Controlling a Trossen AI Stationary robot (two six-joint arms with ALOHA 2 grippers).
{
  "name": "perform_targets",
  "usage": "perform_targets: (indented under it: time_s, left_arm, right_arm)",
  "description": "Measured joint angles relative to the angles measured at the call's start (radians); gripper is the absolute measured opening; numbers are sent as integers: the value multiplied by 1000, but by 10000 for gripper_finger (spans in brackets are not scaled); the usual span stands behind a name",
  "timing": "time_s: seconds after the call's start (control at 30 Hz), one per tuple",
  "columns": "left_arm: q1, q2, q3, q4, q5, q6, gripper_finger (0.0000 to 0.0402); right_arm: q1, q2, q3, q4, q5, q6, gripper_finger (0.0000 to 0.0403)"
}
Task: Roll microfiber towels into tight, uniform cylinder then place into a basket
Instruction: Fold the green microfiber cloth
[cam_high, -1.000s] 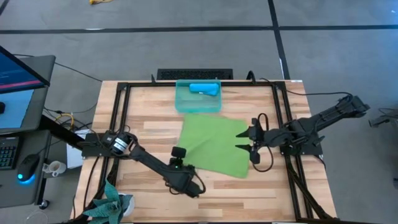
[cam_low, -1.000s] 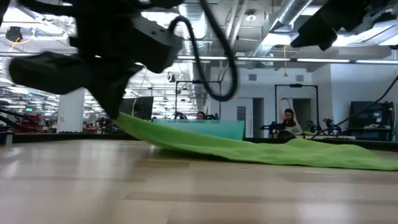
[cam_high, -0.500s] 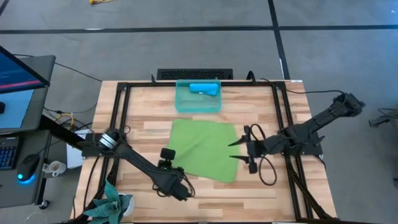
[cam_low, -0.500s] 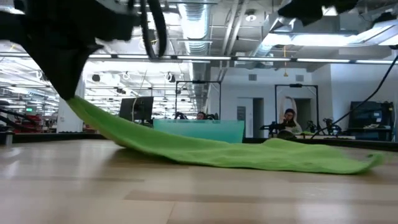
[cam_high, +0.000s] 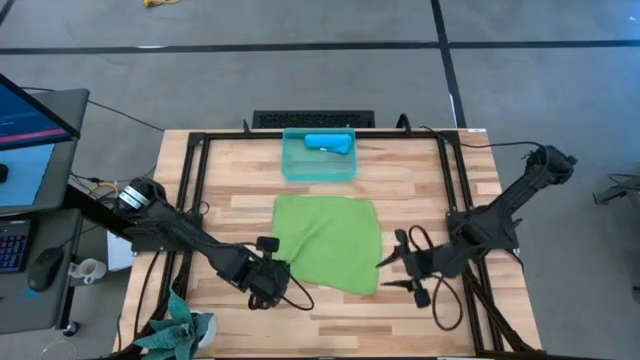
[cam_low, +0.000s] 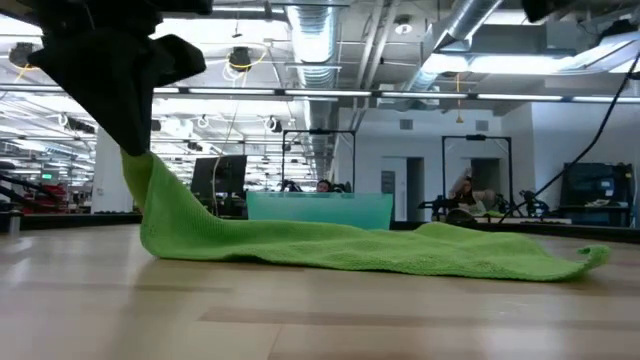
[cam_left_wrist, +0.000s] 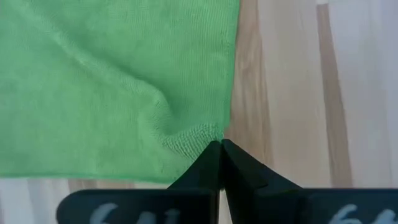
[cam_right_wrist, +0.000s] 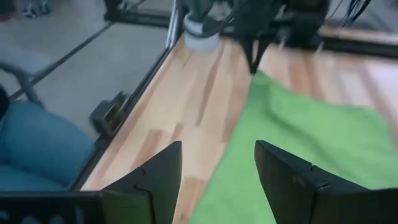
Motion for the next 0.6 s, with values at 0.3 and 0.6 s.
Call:
perform_targets:
  time_s: [0.3, 0.6]
  left_arm:
    - [13, 26, 0, 155, -4, 4, 0]
    - [29, 37, 0, 227, -8, 56, 0]
  right_arm:
    - [89, 159, -1, -9, 123, 7, 225]
    - [142, 357, -2, 21, 120, 149, 225]
